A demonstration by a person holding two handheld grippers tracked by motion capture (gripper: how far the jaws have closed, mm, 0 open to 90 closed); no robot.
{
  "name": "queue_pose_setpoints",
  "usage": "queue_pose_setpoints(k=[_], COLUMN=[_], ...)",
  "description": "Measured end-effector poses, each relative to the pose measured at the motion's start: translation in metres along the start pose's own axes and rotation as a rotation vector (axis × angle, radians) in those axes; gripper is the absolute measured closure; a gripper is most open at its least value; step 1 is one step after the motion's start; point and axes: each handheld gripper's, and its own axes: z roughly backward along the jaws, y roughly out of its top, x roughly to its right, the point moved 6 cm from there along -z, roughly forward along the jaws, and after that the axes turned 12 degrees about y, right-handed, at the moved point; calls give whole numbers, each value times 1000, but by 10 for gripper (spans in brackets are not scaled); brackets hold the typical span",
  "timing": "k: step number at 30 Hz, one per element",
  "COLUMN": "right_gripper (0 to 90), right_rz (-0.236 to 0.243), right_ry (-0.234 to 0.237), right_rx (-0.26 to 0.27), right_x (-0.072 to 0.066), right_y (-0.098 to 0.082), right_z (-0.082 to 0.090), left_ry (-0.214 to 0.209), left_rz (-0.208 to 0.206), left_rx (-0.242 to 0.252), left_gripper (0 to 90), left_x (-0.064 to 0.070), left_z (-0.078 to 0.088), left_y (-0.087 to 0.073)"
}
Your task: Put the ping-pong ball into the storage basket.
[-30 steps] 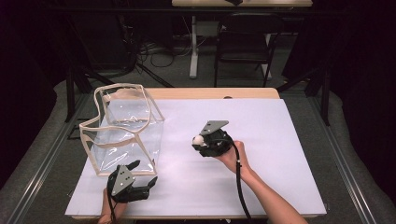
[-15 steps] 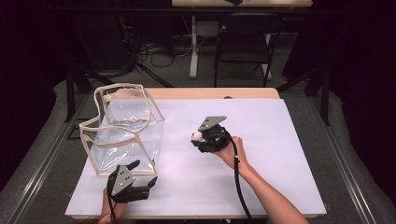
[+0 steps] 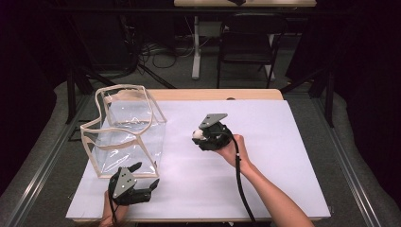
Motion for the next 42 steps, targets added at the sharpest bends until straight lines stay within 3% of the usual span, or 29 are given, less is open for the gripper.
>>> queue_pose_setpoints(k=[42], right_gripper=[509], right_rz=[33], right_ry=[-7], right_rx=[14], right_x=[5], right_y=[36], right_z=[2], left_ry=[-4], left_rz=[5], left_rx=[1], left_gripper=[160], left_x=[1], left_z=[-1], left_y=[0])
